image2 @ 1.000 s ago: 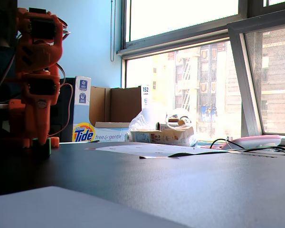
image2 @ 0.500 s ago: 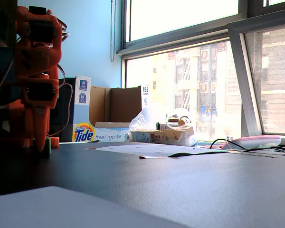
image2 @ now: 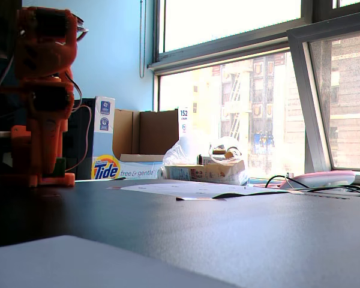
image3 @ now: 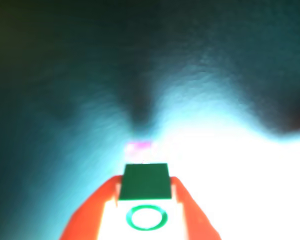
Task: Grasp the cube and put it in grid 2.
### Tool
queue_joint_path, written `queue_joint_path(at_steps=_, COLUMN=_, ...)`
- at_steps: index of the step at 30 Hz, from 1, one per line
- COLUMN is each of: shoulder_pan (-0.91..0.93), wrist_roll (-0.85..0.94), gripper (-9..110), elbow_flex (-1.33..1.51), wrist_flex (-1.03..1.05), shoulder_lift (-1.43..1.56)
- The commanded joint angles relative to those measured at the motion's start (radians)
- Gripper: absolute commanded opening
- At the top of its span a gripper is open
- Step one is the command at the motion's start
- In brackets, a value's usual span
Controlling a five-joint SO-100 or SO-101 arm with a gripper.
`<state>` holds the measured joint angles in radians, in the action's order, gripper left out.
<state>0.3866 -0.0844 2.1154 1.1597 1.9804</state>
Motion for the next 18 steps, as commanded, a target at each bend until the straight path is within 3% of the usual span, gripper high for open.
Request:
queue_joint_path(at_steps=1, shoulder_pan=-0.023, wrist_roll=0.025, gripper=0, elbow_flex=-0.207, wrist_flex=0.097, shoulder_lift=-0.009)
queue_joint_path(at_steps=18, shoulder_pan=-0.512, wrist_roll=0.063, gripper=0, elbow_flex=-1.264, wrist_flex=0.506, shoulder_lift=-0.434)
